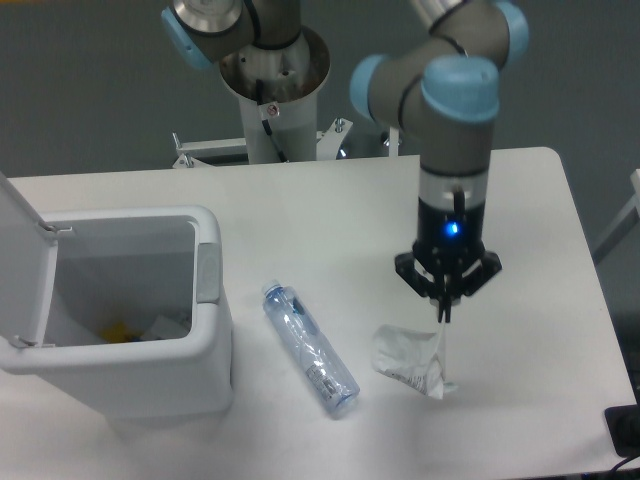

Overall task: Place the trash in the trash can
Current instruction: 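Carry the plastic bag over the trash can opening, then open the gripper to drop the bag into the trash can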

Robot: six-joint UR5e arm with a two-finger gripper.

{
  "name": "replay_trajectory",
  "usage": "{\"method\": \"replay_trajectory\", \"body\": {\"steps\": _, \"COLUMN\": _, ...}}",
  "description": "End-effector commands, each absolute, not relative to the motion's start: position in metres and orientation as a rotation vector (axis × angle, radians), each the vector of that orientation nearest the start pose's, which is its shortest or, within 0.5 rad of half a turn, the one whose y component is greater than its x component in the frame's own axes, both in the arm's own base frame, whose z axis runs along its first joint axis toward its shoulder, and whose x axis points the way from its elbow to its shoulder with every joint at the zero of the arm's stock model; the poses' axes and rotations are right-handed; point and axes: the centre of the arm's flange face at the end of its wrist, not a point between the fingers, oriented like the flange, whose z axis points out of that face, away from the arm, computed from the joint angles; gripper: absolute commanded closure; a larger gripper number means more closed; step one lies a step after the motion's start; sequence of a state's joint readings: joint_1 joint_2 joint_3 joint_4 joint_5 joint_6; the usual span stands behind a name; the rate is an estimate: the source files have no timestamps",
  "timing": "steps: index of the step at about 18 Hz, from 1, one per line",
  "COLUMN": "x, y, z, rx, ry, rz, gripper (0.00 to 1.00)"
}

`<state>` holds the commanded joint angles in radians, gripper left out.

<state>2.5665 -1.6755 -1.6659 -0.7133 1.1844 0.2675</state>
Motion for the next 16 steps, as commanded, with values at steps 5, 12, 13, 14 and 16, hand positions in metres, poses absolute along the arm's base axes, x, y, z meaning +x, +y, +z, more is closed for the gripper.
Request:
{"method": "replay_trajectory", "body": {"steps": 5, "x": -0.282, "y": 0.468, "z": 0.554, "rx": -2.207, "ry": -0.652, "rz": 0.033, "gripper": 1.0}}
{"method": "replay_trajectory", "body": {"steps": 12, "x": -0.163, "y": 0.513, "z": 0.551, "rx": -2.264, "ry": -0.456, "rz": -0.106, "gripper": 1.0}}
{"method": "replay_trajectory", "body": {"steps": 13, "x": -0.153, "y": 0.515, "z": 0.543, "rx": -2.28, "ry": -0.44, "rz": -0.12, "gripper": 1.0}}
{"method": "replay_trajectory", "body": {"steps": 14, "x": -0.149, "y": 0.516, "z": 0.539, "rx": -2.286, "ry": -0.436, "rz": -0.135, "gripper": 1.0}}
{"method": "replay_trajectory", "body": {"steps": 16, "x": -0.138, "y": 0.519, "z": 0.527, "rx": -2.311, "ry": -0.418, "rz": -0.156, "gripper": 1.0}}
